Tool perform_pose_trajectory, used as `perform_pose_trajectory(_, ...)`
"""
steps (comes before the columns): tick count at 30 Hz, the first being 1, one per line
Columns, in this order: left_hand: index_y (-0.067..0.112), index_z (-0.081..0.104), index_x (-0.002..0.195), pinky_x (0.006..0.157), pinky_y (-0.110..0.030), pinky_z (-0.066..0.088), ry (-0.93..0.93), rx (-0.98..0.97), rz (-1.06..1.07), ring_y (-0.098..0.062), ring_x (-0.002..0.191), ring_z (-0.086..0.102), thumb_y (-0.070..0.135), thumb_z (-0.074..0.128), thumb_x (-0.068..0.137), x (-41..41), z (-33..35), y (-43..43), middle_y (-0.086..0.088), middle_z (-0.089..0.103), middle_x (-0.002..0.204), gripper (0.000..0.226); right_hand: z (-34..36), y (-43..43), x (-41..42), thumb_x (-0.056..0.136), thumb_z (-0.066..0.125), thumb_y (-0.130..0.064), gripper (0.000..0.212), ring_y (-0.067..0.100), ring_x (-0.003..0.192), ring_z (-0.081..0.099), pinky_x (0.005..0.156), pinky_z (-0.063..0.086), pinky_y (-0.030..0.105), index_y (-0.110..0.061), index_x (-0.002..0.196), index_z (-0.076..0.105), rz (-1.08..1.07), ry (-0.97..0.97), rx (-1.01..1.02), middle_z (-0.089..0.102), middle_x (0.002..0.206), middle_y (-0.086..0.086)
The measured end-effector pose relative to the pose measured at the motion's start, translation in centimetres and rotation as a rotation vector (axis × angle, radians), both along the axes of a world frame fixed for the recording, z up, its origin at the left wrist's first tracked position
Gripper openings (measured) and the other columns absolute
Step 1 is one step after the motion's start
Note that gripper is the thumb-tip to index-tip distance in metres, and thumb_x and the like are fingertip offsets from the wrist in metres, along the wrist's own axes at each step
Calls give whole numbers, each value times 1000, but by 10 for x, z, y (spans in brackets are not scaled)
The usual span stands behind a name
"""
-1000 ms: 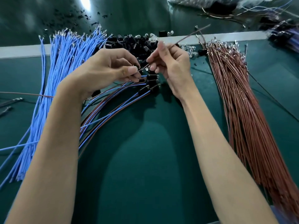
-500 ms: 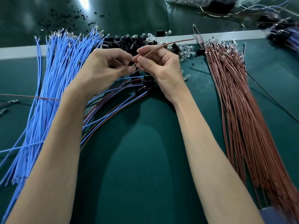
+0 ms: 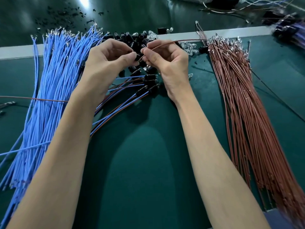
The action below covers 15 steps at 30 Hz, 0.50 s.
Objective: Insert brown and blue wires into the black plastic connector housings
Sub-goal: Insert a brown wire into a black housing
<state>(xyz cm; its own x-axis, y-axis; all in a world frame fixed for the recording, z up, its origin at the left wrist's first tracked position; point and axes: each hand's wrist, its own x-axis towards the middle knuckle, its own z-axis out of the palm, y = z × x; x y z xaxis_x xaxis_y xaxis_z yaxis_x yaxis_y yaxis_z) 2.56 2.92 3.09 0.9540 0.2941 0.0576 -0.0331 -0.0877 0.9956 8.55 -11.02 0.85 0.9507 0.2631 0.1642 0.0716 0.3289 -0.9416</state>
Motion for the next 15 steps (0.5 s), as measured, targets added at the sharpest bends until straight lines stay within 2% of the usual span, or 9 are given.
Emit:
perform_pose_trajectory(3,13,66,90,82,-21,51,15,-93,-25,-13,76,69,3,62,88,1,0,-1,5,68,74,11,-1,1,0,83,65,9,15,11,62,65,61,52,19,-5,80,63,5,-8,-14,69,74,11)
perform_pose_trajectory(8,11,67,83,77,-16,51,44,-192,14,-14,80,72,4,65,87,1,1,-7,6,70,68,9,-2,0,3,86,63,5,12,13,67,69,64,54,21,-5,81,63,-42,20,14,72,72,2)
perform_pose_trajectory(15,5,64,85,76,-17,52,35,-265,-4,-14,80,71,2,64,86,0,1,-14,2,73,74,4,-2,1,2,81,68,7,16,19,72,69,69,56,26,-7,74,67,-29,-3,-23,71,73,9)
